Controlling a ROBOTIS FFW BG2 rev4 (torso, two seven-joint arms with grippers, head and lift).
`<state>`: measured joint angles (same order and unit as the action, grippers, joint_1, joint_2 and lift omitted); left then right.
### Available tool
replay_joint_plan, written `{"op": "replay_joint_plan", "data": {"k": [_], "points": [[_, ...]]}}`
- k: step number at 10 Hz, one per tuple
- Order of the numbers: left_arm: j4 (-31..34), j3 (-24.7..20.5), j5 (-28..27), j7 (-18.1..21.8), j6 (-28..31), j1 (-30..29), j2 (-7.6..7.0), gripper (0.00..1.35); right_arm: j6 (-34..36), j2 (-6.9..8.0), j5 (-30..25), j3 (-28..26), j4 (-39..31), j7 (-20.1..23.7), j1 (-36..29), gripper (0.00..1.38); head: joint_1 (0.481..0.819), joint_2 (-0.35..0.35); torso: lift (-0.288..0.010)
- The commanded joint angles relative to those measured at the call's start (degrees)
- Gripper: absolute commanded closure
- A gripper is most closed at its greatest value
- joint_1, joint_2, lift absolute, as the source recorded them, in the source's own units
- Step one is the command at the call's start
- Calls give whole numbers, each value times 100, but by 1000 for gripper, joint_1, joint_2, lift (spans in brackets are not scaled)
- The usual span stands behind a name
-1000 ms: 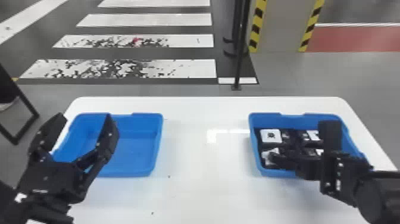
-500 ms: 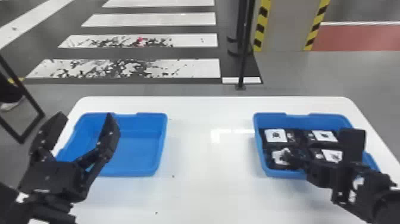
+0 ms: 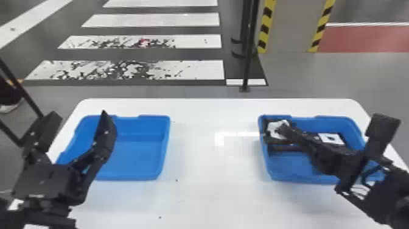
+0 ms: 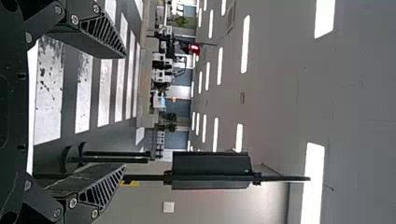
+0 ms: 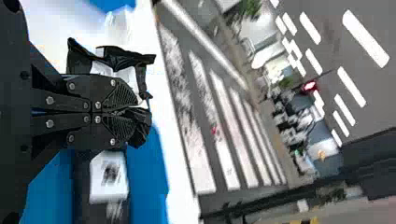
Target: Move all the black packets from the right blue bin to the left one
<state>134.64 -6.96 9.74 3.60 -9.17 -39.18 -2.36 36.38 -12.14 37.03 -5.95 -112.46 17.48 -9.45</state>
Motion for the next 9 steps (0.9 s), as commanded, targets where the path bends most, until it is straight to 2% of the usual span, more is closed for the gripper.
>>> {"op": "replay_joint_plan", "data": {"k": [1, 3, 4, 5, 7, 8, 9], "points": [[28, 170, 100, 9, -152, 23, -54, 246, -66, -69, 890, 447, -123, 256, 228, 1181, 695, 87, -140], [183, 445, 557, 273, 185, 79, -186, 259, -66, -148, 1587, 1007, -109, 511, 495, 1181, 695, 178, -140], [239, 570, 545, 501, 185, 135, -239, 259, 18, -166, 1987, 1121, -151, 590, 509, 1181, 690, 201, -140], [338, 753, 557, 580, 565, 163, -336, 259, 88, -183, 2181, 1166, -306, 625, 509, 1181, 685, 209, -140], [352, 776, 728, 932, 1451, 388, -353, 260, 243, -245, 2273, 1349, -517, 678, 636, 1181, 676, 201, -140], [352, 822, 968, 1160, 2084, 515, -397, 263, 243, -254, 2307, 1452, -545, 687, 678, 1181, 679, 198, -140], [338, 925, 1037, 1292, 2337, 613, -459, 265, 243, -262, 2387, 1544, -545, 696, 692, 1181, 684, 195, -140]]}}
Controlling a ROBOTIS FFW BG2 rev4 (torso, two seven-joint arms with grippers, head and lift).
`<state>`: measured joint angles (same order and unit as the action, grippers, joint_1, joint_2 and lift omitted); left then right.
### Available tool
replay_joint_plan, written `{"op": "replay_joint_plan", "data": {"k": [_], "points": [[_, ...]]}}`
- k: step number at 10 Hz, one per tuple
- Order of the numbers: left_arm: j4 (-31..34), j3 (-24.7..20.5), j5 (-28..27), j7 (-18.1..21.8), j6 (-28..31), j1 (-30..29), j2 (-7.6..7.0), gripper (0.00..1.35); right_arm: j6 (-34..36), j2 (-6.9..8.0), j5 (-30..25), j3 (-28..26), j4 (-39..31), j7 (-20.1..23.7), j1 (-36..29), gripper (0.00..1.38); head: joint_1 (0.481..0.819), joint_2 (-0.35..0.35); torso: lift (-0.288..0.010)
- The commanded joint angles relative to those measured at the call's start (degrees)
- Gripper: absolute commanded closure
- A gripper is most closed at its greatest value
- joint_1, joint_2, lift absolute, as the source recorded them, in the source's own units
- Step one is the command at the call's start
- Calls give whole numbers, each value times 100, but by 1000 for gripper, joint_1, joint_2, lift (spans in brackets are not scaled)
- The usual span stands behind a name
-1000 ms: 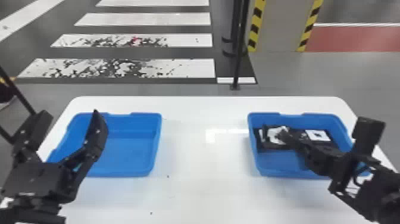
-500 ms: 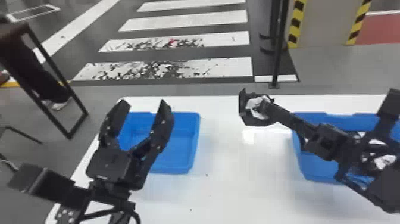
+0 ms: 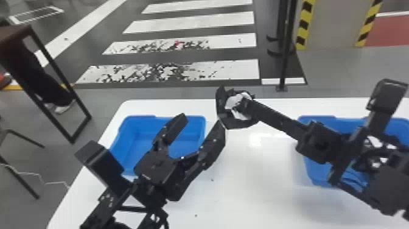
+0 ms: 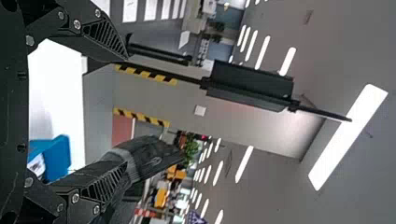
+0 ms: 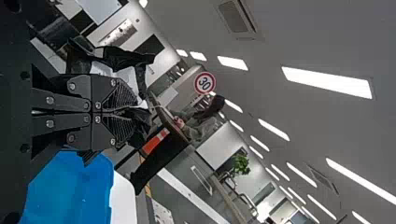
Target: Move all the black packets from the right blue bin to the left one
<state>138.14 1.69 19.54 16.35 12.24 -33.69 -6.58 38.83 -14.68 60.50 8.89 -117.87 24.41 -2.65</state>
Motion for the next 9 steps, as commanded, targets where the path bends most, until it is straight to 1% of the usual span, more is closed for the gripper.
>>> {"op": "replay_joint_plan", "data": {"k": [1, 4, 5, 6, 7, 9], "points": [[-12, 197, 102, 18, 98, 107, -98, 265, -2, -17, 51, 105, -32, 11, 12, 1179, 695, 183, -140], [-12, 266, 365, 114, -198, 79, -116, 265, -2, -35, 74, 128, 38, 11, 12, 1179, 695, 164, -140], [-12, 289, 365, 167, -127, 79, -133, 265, -86, -35, 108, 150, 38, 11, 40, 1181, 695, 163, -140], [-12, 220, 354, 185, 70, 65, -124, 265, -143, -35, 120, 185, 24, 11, 181, 1181, 695, 159, -140], [-40, 186, 274, 193, 112, 23, -116, 265, -199, -61, 120, 208, 38, 11, 279, 1181, 695, 156, -140], [-40, 186, 297, 281, -127, -20, -116, 265, -269, -105, 108, 208, 66, 11, 391, 1181, 688, 158, -140]]}}
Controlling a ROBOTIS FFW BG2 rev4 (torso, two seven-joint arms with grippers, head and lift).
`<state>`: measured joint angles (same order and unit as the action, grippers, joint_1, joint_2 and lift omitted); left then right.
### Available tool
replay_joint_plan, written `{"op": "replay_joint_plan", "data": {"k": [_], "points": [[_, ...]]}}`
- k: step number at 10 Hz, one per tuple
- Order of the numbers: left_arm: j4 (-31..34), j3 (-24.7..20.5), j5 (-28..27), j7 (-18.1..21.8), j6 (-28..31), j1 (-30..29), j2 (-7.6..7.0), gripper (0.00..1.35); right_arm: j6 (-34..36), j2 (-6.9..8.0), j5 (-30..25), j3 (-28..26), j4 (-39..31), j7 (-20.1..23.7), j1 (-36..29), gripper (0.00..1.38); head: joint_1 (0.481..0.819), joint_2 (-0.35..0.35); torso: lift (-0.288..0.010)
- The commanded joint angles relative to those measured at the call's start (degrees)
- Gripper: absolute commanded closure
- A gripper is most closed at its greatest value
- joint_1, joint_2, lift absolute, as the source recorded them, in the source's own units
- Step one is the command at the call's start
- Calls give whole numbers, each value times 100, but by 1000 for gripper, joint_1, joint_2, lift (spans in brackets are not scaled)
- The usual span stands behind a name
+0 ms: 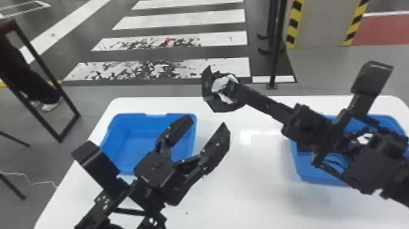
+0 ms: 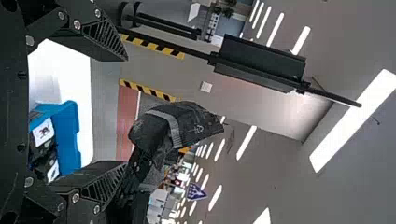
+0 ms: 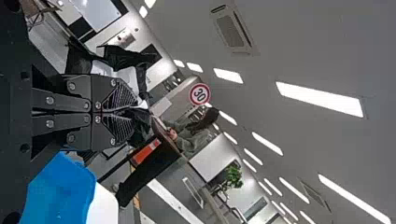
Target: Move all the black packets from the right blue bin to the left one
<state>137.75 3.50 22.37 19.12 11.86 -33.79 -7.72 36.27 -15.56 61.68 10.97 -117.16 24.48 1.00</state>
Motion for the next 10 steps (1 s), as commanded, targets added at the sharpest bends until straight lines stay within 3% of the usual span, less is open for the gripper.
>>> {"op": "replay_joint_plan", "data": {"k": [1, 4, 8, 9, 10], "points": [[-1, 27, 37, 4, -216, 4, -1, 265, -13, -26, 2, 34, 10, 5, 27, 1181, 681, 156, -140], [-1, 73, 288, 4, -357, -38, -1, 265, -13, -61, 82, 262, 122, 5, -1, 1181, 672, 167, -140], [69, 84, 551, -49, -132, -38, -10, 277, 29, -78, 150, 388, 122, 5, -15, 1181, 688, 182, -140], [126, 84, 448, -120, -48, -38, -10, 504, 29, -78, 196, 434, 122, 22, -15, 1181, 691, 185, -140], [182, 84, 379, -199, -20, -38, -19, 981, 43, -87, 207, 468, 122, 31, -30, 1181, 693, 188, -140]]}}
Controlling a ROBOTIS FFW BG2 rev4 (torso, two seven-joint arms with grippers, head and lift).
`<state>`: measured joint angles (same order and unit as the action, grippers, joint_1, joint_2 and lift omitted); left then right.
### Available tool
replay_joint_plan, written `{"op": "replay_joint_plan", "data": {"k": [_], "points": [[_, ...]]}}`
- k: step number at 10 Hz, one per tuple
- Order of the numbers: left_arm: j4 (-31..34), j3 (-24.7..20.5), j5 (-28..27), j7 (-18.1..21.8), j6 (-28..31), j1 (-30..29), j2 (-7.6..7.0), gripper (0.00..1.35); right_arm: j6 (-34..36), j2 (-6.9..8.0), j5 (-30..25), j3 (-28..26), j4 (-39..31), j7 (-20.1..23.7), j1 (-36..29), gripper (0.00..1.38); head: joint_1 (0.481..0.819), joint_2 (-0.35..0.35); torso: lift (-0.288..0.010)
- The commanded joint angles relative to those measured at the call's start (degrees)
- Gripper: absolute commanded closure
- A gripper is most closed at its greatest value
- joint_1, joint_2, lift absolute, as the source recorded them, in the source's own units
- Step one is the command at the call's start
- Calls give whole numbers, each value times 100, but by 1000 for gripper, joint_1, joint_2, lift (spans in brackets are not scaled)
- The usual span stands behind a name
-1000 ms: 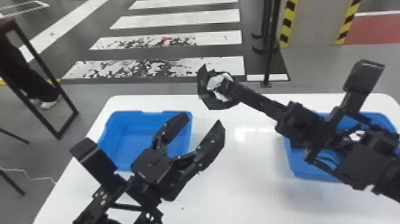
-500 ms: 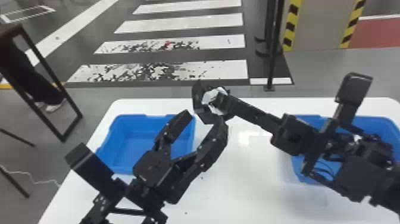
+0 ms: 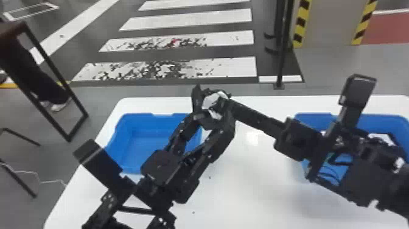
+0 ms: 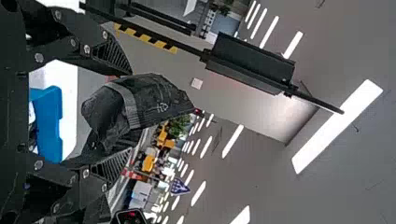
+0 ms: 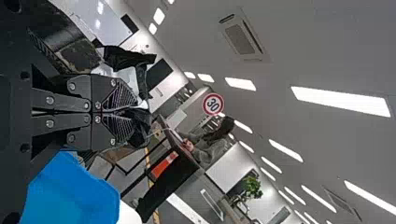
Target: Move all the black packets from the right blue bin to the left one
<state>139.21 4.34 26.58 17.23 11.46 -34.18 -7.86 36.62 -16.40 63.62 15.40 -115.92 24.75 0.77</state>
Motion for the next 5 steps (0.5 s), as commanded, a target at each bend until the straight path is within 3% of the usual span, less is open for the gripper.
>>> {"op": "replay_joint_plan", "data": {"k": [1, 5], "points": [[78, -34, -42, -70, 49, -41, 3, 1136, 8, -12, 25, 37, -16, 12, -35, 1181, 695, 196, -140], [261, -137, -224, -510, -485, -350, 56, 1214, 36, -38, 71, 37, -101, 21, -246, 1179, 694, 232, -140]]}}
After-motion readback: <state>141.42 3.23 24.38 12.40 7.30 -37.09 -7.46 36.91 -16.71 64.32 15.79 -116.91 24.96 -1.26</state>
